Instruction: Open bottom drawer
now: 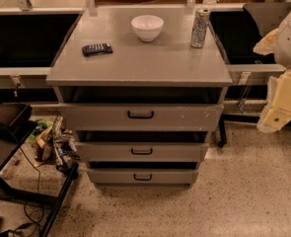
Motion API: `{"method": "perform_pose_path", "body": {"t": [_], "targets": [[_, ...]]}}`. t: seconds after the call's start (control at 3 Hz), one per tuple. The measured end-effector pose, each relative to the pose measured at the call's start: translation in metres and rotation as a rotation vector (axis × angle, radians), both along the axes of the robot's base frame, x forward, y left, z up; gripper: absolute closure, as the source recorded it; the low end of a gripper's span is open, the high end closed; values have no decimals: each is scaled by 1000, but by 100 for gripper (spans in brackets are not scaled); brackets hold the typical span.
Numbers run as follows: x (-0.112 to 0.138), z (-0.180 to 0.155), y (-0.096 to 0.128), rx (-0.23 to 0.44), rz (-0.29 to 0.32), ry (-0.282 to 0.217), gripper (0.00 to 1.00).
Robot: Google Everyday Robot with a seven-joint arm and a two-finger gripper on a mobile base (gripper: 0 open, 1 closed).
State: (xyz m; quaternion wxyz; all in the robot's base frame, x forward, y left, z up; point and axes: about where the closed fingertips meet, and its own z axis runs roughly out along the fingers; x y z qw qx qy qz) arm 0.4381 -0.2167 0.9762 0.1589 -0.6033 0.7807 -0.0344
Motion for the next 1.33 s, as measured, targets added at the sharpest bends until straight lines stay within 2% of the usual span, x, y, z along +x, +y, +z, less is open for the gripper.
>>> {"method": "perform_pose_path", "body": {"t": [0.33, 0.67, 1.0, 1.33], "targets": [[0, 0, 0, 0, 0, 0, 0], [-6, -15, 7, -2, 18, 10, 0], [-27, -50, 18, 20, 35, 17, 0], [-54, -99, 24, 48, 25, 24, 0]]}}
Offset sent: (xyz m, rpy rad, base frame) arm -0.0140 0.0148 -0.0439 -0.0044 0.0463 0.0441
